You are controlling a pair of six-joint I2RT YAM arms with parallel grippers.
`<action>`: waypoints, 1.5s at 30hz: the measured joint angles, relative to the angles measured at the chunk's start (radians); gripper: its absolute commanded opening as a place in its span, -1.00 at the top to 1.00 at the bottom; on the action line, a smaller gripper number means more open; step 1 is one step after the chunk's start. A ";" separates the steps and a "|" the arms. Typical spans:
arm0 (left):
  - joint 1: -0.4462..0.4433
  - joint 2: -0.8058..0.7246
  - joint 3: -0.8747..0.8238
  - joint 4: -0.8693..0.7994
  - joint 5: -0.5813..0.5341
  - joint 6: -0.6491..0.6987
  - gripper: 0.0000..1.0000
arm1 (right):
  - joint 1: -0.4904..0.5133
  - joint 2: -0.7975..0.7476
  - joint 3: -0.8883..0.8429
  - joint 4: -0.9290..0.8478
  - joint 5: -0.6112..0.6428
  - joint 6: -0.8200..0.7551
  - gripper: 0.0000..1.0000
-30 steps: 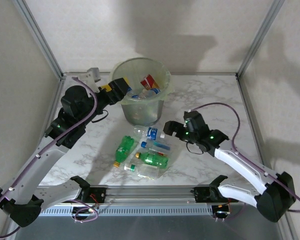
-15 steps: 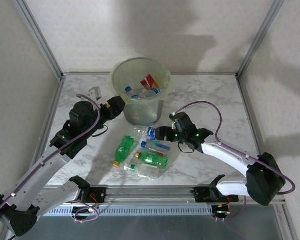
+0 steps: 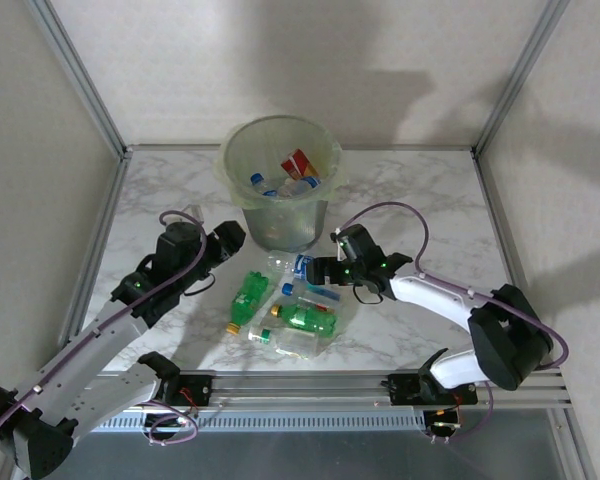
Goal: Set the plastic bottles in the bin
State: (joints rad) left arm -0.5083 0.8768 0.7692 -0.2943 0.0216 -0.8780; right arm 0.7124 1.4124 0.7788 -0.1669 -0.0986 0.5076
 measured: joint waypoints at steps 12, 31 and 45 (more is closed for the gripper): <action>0.002 0.000 -0.058 0.007 0.000 -0.042 -0.34 | 0.067 0.123 0.113 0.006 0.066 -0.061 -0.97; 0.008 -0.014 -0.115 0.014 0.000 -0.066 -0.33 | 0.106 0.274 0.239 -0.024 0.235 -0.077 -0.95; 0.019 -0.020 -0.117 0.013 0.000 -0.067 -0.33 | 0.113 0.249 0.209 -0.034 0.289 -0.039 -0.87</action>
State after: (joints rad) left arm -0.4892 0.8570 0.6521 -0.2810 0.0219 -0.9447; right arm 0.8257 1.6619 0.9882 -0.2008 0.1905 0.4686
